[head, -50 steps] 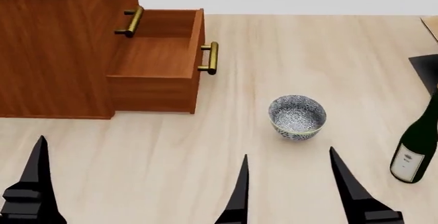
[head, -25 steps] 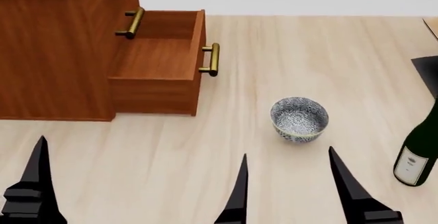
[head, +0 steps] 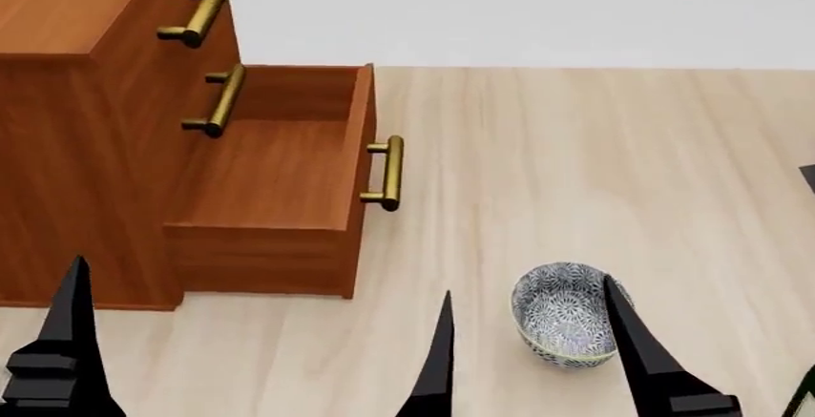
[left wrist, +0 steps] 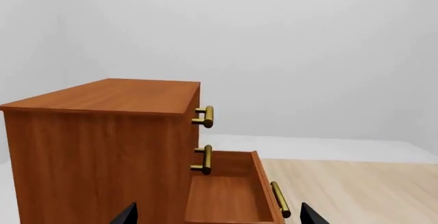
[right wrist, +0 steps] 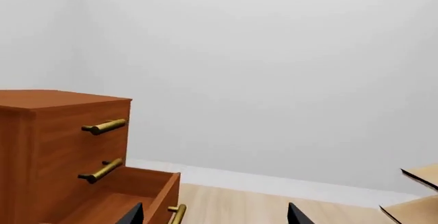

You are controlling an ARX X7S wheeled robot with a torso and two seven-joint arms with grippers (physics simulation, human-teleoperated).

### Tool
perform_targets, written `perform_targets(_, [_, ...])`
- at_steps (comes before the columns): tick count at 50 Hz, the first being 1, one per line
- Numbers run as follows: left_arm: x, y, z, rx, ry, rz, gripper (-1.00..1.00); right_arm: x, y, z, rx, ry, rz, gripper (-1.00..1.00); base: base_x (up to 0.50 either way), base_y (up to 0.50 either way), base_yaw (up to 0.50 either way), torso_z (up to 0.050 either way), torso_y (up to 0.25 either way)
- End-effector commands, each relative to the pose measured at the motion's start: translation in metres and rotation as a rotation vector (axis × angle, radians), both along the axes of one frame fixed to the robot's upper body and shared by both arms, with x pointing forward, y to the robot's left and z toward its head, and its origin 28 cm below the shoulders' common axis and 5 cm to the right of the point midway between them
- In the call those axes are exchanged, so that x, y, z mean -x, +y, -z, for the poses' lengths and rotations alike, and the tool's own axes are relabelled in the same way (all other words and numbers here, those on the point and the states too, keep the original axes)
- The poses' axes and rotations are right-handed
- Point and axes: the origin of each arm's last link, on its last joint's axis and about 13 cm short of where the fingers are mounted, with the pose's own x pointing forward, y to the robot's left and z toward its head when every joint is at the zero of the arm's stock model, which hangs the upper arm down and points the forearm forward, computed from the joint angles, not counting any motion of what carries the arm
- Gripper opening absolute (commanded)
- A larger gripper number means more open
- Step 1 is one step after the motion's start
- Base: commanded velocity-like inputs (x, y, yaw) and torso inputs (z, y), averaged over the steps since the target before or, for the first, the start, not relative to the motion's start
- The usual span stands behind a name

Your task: Put the wine bottle in the bottom drawer of the cabinet.

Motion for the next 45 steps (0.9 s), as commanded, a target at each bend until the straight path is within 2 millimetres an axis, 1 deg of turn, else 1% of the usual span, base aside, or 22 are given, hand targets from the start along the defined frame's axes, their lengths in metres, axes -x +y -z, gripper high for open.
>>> perform_targets(1, [0.0006, -0.0001, -0.0001, 0.007, -0.006, 0.0, 1.0, -0.0007, 0.0025, 0.002, 0.0, 0.004, -0.013, 1.0, 0.44, 0.0, 0.0, 0.0, 0.0])
perform_targets(36, [-0.0007, 0.0, 0.0019, 0.007, -0.001, -0.006, 1.0, -0.0001, 0.0016, 0.0015, 0.017, 0.007, -0.001, 1.0, 0.45, 0.0, 0.0, 0.0, 0.001])
perform_targets(45, [0.0003, 0.0003, -0.0006, 0.007, -0.003, -0.007, 1.0, -0.0001, 0.0012, 0.0031, 0.028, 0.024, 0.003, 1.0, 0.45, 0.0, 0.0, 0.0, 0.0])
